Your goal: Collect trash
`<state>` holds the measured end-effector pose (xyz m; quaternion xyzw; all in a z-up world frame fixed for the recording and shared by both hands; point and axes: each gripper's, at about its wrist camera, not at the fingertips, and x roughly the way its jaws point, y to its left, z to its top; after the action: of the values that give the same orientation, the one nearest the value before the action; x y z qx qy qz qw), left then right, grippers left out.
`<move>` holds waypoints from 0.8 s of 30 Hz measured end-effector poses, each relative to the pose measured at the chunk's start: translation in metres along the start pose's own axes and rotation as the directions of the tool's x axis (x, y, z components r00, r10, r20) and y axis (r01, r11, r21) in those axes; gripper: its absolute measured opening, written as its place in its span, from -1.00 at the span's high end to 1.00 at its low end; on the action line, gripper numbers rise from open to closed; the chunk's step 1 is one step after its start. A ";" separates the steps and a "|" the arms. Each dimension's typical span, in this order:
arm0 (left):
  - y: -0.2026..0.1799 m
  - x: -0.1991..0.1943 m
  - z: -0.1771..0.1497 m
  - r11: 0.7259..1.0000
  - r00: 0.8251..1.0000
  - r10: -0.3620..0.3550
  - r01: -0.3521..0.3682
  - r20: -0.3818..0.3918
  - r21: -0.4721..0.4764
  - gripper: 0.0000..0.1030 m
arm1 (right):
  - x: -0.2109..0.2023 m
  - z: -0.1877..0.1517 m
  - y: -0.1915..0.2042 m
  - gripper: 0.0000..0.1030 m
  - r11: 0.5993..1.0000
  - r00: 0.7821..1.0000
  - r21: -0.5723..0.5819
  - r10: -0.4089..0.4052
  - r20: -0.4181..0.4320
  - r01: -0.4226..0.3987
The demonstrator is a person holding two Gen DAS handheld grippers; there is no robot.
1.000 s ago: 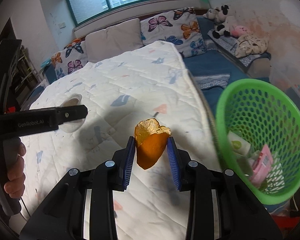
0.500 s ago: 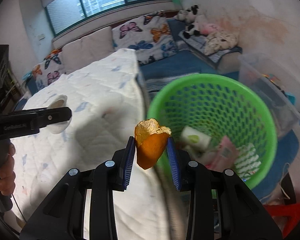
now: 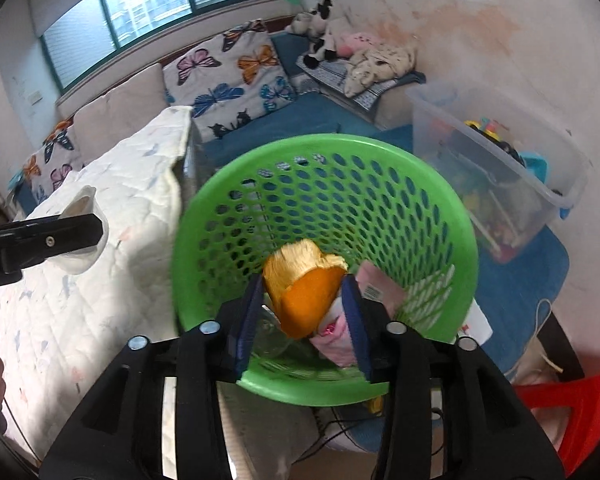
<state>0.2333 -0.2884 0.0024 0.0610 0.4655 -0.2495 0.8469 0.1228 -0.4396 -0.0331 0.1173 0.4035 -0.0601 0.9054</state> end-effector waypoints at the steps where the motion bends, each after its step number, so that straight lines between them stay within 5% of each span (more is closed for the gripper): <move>1: -0.004 0.002 0.002 1.000 1.000 -0.006 0.006 -0.002 0.006 -0.30 | 0.000 0.000 -0.003 0.07 1.000 1.000 0.004 -0.003 -0.001 0.003; 3: -0.010 0.006 0.005 1.000 1.000 -0.012 0.012 -0.005 0.016 -0.30 | 0.000 -0.001 -0.009 -0.14 1.000 1.000 0.019 -0.009 0.002 0.009; 7: -0.021 0.016 0.010 0.999 1.000 -0.025 0.026 -0.011 0.035 -0.30 | -0.005 -0.004 -0.017 -0.17 1.000 1.000 0.028 -0.015 0.011 0.015; 15: -0.040 0.041 0.012 0.998 0.998 -0.037 0.040 -0.043 0.055 -0.30 | -0.021 -0.010 -0.026 -0.55 0.999 0.999 0.046 -0.001 0.039 -0.001; 24: -0.049 0.059 0.009 0.997 0.995 -0.057 0.061 -0.077 0.056 -0.32 | -0.028 -0.020 -0.027 -0.67 0.998 0.999 0.057 0.011 0.043 -0.013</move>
<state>0.2426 -0.3559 -0.0343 0.0811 0.4911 -0.2855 0.8190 0.0843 -0.4600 -0.0294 0.1442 0.3817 -0.0685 0.9104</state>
